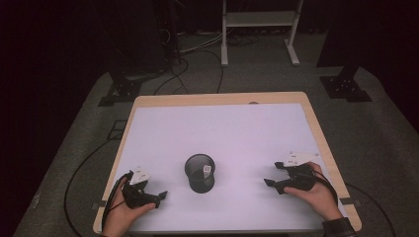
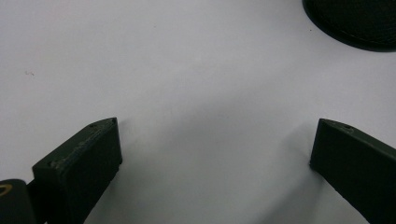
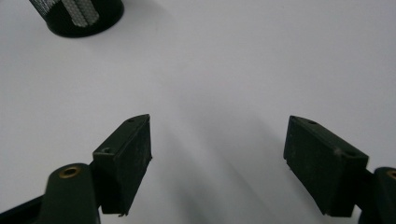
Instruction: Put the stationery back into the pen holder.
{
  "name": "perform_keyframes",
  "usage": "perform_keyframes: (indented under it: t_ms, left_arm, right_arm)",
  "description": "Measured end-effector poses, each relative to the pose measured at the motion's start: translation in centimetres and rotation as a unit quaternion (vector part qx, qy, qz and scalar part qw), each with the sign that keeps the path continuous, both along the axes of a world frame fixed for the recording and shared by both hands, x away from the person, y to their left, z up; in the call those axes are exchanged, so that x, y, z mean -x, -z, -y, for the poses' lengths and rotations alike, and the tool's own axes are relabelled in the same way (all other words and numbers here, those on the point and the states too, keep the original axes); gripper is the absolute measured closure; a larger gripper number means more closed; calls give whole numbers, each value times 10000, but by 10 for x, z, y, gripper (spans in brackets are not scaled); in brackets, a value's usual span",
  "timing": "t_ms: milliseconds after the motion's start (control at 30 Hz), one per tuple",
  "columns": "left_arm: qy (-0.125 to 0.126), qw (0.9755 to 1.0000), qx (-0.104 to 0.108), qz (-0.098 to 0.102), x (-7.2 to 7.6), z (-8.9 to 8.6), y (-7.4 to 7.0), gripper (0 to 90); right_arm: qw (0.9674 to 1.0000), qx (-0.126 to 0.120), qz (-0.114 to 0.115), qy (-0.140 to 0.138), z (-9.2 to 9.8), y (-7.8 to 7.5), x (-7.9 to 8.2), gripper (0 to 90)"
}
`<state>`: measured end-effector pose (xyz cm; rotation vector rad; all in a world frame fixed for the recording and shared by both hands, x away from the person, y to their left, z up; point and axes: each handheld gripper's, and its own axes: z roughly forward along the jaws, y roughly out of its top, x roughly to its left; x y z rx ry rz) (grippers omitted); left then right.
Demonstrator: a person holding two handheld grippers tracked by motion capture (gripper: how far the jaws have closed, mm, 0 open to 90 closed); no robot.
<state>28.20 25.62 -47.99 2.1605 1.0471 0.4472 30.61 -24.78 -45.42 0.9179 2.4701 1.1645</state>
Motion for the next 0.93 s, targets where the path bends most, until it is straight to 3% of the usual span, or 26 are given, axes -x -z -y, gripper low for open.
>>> perform_keyframes:
  t_ms: [633, 933]
  left_arm:
    - [0, 10000, -3, 0, 0, 0, 0, 12]
    - [1, 10000, -8, 8, 0, 0, 0, 12]
  right_arm:
    - [9985, 266, -79, 478, 34, 28, 20, 182]
    - [9981, 251, 2, 569, 35, 30, 21, 144]
